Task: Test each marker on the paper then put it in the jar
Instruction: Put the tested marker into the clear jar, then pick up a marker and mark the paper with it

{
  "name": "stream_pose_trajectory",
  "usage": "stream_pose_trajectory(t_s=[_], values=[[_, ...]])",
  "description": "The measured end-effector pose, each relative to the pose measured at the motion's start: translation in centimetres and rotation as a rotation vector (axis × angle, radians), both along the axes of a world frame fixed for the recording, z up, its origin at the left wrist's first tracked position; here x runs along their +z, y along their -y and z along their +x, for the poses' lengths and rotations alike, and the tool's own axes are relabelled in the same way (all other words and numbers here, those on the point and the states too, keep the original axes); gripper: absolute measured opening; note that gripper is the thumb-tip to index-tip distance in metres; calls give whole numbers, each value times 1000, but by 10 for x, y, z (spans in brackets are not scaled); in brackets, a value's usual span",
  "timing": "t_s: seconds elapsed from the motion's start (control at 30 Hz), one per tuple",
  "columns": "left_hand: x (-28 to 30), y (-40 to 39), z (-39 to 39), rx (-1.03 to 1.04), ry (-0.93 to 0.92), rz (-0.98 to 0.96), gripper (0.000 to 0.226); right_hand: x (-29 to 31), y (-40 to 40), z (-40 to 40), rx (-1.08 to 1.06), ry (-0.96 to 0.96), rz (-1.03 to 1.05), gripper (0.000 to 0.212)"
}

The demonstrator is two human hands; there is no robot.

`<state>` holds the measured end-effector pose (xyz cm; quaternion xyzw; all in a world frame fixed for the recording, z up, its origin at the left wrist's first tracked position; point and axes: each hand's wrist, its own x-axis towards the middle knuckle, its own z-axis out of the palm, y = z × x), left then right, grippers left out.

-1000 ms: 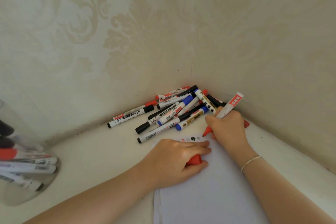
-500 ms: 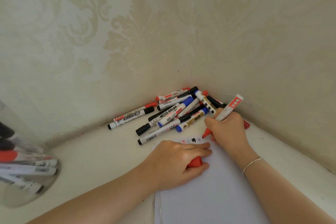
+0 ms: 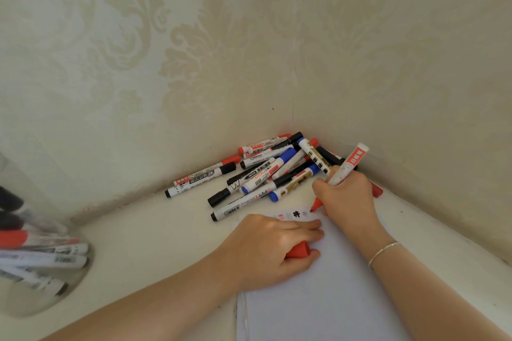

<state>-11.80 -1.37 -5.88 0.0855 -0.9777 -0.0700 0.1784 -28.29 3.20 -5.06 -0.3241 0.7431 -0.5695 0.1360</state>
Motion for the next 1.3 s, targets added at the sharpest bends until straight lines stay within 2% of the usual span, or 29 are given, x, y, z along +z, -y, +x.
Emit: stream_pose_trajectory(t_s=[0.33,0.4,0.47,0.6,0.73,0.83,0.9,1.0,1.13,1.3], values=[[1,0,0,-5,-10,-31,29,0,1,1,23,-25,49,38],[-1,0,0,-25,-43,-74,26,1,-1,0,4,41,-35,31],[-3,0,2,-31,-124,-69,24,4,-5,-4,-64,201,-182,24],[0,3,6,142,-311,-33,35,8,-8,-6,-40,305,-308,31],[3,1,4,304,-224,62,41,7,-8,-6,36,384,-401,19],[5,2,2,413,-156,247,22,9,-9,-6,120,417,-406,23],[5,4,2,447,-162,331,11,11,-9,-4,172,529,-463,31],[6,4,0,444,-134,272,17,15,-9,-1,245,575,-472,27],[5,5,0,425,-106,194,28,18,-8,5,298,477,-400,28],[5,5,1,388,-116,180,28,17,-6,8,280,419,-363,29]])
